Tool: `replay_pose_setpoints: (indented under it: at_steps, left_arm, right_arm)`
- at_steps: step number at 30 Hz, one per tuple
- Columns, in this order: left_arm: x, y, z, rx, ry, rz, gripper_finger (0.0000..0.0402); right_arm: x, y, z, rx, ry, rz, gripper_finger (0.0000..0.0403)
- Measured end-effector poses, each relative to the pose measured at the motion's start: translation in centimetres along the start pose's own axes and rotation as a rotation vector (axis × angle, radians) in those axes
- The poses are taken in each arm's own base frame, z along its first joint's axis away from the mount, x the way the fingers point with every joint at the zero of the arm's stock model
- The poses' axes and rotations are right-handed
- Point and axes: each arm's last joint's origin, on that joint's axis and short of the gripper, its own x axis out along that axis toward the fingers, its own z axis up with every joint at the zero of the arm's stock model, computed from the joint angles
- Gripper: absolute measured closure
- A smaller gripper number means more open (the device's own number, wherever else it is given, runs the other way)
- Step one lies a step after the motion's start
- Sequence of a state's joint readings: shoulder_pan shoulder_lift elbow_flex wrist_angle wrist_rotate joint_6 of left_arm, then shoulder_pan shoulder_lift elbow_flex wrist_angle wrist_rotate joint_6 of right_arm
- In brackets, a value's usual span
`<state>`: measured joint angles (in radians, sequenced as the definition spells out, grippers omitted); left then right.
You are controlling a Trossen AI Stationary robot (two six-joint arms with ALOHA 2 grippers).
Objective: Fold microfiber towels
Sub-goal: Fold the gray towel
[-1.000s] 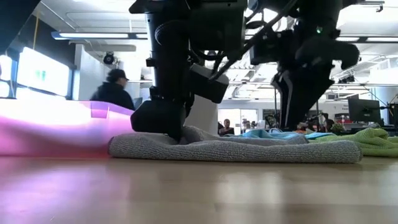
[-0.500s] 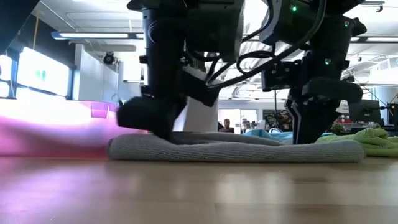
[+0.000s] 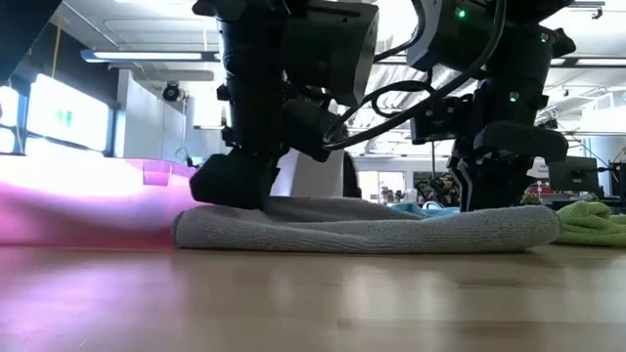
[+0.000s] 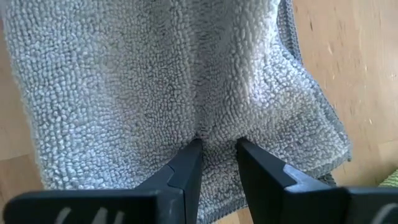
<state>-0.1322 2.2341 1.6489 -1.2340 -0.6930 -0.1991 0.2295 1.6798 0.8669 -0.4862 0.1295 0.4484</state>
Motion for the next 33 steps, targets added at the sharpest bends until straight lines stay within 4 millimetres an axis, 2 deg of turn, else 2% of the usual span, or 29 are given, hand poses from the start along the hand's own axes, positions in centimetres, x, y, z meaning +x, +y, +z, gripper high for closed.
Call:
replay_pose_setpoints:
  at_steps: [5,10,16,20,27,33]
  left_arm:
    - [-0.4,-0.2,-1.1,0.045,0.084,0.003,0.0228]
    - [-2.0,-0.7,-2.0,-0.004,0.167,-0.07,0.0222]
    - [-5.0,-3.0,-0.5,0.046,-0.028,-0.219,0.0229]
    - [-5.9,-4.2,0.5,0.072,-0.165,-0.276,0.0229]
    - [-5.6,-3.7,1.2,-0.004,-0.195,-0.301,0.0229]
    - [-4.2,-4.4,0.9,-0.011,-0.143,-0.45,0.0229]
  right_arm:
    - [0.0,0.0,-0.1,0.028,0.009,-0.004,0.0309]
    - [0.0,-0.2,-0.4,0.038,0.031,-0.042,0.0309]
    - [0.0,-0.3,-0.5,0.036,0.037,-0.048,0.0309]
    - [-0.1,-0.1,-0.5,0.031,0.04,-0.044,0.0309]
    - [-1.8,1.1,0.0,0.011,0.063,-0.042,0.0309]
    - [-3.9,2.8,-0.3,0.011,0.044,-0.018,0.0309]
